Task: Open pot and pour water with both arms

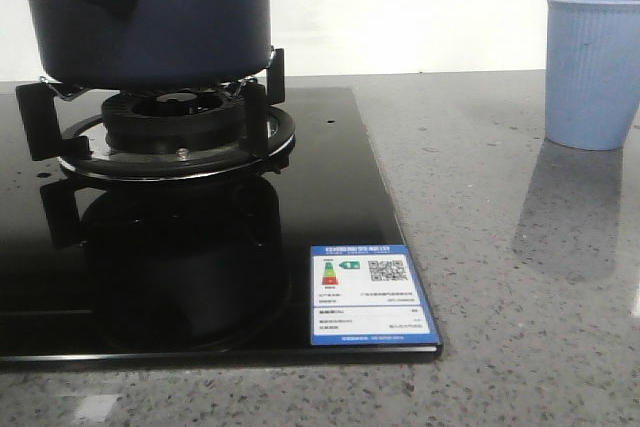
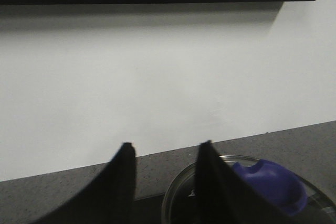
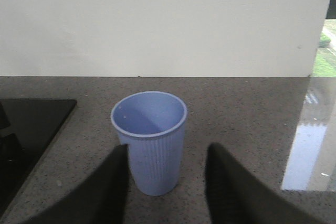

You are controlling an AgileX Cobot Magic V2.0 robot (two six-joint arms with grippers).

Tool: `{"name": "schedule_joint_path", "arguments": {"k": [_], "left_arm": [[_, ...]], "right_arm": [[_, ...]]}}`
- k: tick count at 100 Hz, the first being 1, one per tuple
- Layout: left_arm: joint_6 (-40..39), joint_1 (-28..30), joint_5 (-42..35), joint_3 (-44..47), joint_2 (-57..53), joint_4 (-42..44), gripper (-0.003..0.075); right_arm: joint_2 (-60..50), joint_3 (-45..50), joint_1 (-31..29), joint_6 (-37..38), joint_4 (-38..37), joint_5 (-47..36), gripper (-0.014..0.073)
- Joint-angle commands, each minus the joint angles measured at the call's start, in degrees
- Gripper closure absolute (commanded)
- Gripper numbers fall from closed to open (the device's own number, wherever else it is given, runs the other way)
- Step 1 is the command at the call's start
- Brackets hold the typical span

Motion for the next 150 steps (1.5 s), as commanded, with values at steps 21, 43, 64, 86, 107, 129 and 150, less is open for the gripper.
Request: {"name": "schedule_joint_path", "arguments": {"k": [21,43,64,86,107,129,150], "left_arm": [[0.0,2.3,-9.1,11.8,-13.4,0.0,0.0739],[-0.1,2.2,-16.3,30.6,-28.5,-1.2,0.0739],[-0.1,2.2,-14.8,38.5,-38.9,-3.6,0.0739],[-0.1,2.2,-13.8,38.6,-40.8,-3.6,0.0739],[-0.1,2.2,-13.8,38.6,-40.8,-3.6,0.0739],[-0.1,2.2,-13.8,38.6,-40.8,-3.6,0.0739],[-0.1,2.2,-14.0,38.8,-40.8,-3.6,0.0739]], "right_arm": [[0.0,-0.4,5.3,-0.2,-1.3,-0.7,0.0661],[-4.6,9.6,5.3,-0.2,-2.6,-8.5,0.0659],[-6.1,16.1,5.3,-0.2,-2.7,-16.8,0.066],[-6.1,16.4,5.3,-0.2,-2.7,-16.3,0.066],[-6.1,16.4,5.3,-0.1,-2.7,-16.3,0.066],[-6.1,16.4,5.3,-0.1,-2.7,-16.3,0.066],[-6.1,16.4,5.3,-0.1,-2.7,-16.3,0.066]]}}
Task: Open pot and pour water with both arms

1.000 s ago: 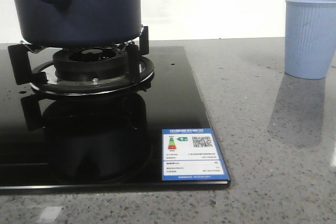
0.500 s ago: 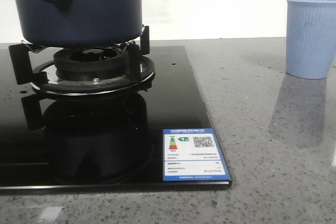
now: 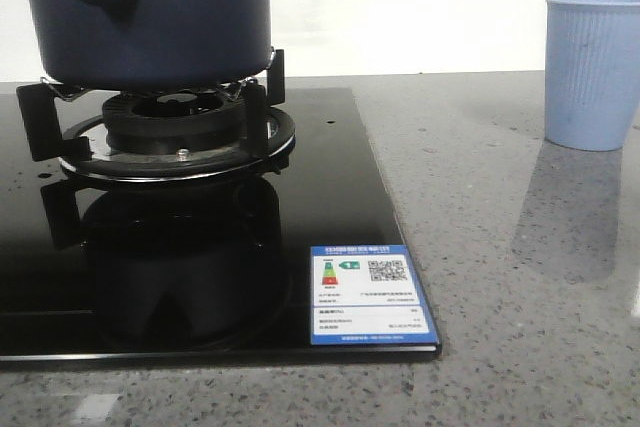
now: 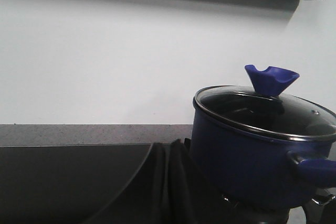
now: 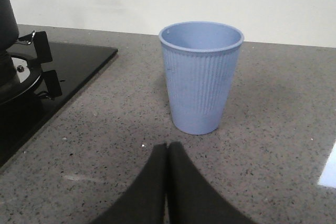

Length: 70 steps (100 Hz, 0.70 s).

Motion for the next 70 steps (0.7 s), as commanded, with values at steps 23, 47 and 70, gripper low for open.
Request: {"name": "schedule_joint_path", "arguments": {"k": [23,47,70], "left_arm": [[-8.0,1.3,-4.6,2.2,-1.8,8.0,0.0739],[-23.9,7.8,0.3,13.3,-12.8,22.7,0.0739],[-24.0,9.8,2.5,19.4,-18.8,22.9,0.0739]], "right_arm": [[0.1,-1.5,0.1,-0.1,-0.8,-4.8,0.066],[0.1,-1.5,0.1,-0.1,-0.8,-4.8,0.066],[0.1,-1.5,0.1,-0.1,-0.8,-4.8,0.066]]}}
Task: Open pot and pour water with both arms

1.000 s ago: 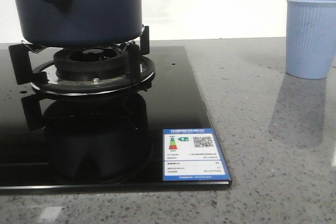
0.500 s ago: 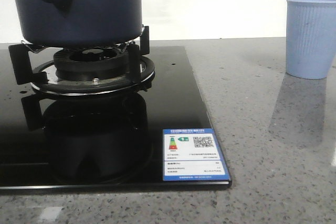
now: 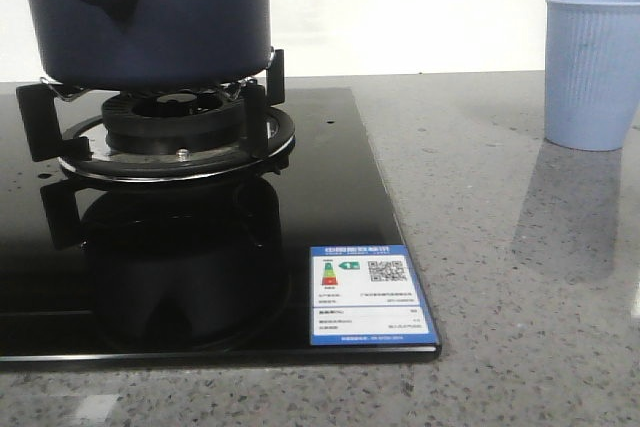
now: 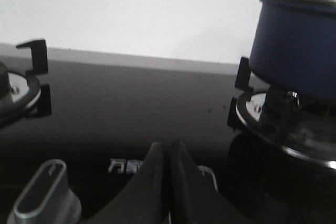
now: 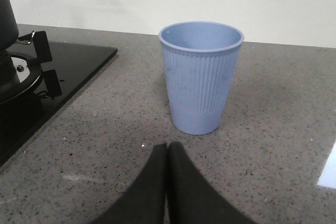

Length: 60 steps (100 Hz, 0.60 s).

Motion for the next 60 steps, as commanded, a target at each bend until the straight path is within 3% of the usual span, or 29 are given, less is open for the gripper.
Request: {"name": "schedule_joint_path", "arguments": {"k": [1,60], "left_arm": [[-0.8,0.4,-3.0,2.0,-1.5,-0.1,0.0739],[-0.8,0.2,-1.4,2.0,-1.5,-1.0,0.0739]], "right_arm": [[0.1,-1.5,0.1,-0.1,-0.7,-4.8,0.066],[0.1,-1.5,0.1,-0.1,-0.7,-4.8,0.066]]}}
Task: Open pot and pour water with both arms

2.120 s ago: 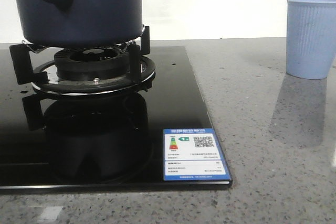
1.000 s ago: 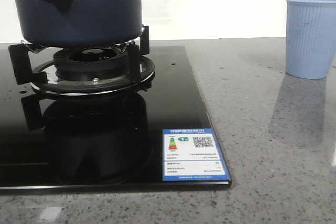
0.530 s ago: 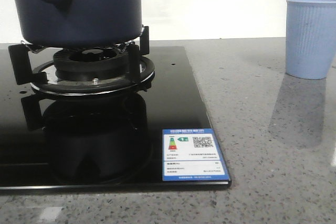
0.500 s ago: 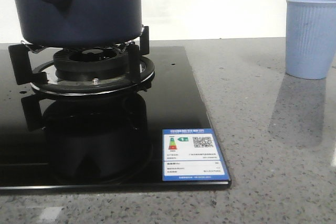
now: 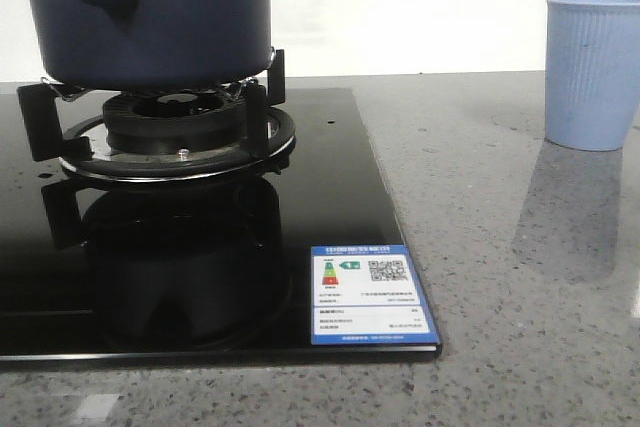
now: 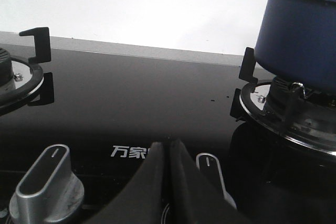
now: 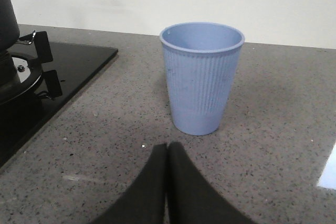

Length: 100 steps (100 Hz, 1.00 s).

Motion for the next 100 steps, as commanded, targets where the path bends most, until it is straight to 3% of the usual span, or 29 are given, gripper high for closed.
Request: {"name": "schedule_joint_path", "arguments": {"k": [1,75,88,100], "left_arm": [[-0.7,-0.2,-4.0,2.0,-1.5,-0.6,0.0739],[-0.7,-0.2,-4.0,2.0,-1.5,-0.6,0.0739],[-0.7,-0.2,-4.0,2.0,-1.5,-0.6,0.0739],[-0.7,-0.2,-4.0,2.0,-1.5,-0.6,0.0739]], "right_arm": [[0.1,-1.5,0.1,-0.1,-0.7,-4.5,0.066],[0.1,-1.4,0.1,-0.2,-0.7,-4.4,0.066],[-2.0,-1.0,0.4,-0.9,3.7,-1.3,0.066],[-4.5,1.6,-1.1,-8.6,11.2,-2.2,0.066]]}}
